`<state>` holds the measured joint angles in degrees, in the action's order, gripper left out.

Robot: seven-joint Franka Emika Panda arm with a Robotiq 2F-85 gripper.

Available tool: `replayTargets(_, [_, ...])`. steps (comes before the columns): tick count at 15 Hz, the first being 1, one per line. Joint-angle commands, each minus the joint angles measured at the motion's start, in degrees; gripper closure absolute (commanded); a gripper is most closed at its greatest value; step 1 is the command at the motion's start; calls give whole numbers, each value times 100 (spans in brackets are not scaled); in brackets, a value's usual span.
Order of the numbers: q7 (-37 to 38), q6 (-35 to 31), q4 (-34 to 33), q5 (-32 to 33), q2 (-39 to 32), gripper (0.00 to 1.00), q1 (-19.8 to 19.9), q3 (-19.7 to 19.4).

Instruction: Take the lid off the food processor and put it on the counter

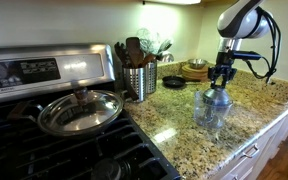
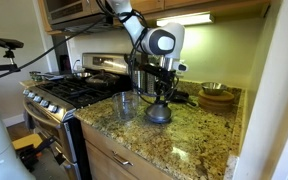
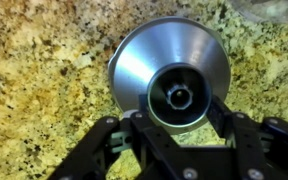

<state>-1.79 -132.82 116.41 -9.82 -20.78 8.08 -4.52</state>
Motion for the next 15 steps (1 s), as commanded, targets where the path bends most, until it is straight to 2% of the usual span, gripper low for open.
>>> replayTargets(1, [-82, -279, 477, -53, 345, 30, 20, 25])
replayTargets(2, [-83, -308, 535, -41, 383, 14, 13, 25])
replayTargets(4, [-73, -407, 701, -1, 496, 3, -11, 18])
replayTargets(9, [51, -673, 1244, 211, 1112, 0, -128, -20])
replayTargets(15, [184, -354, 1850, 441, 2308, 0, -229, 1])
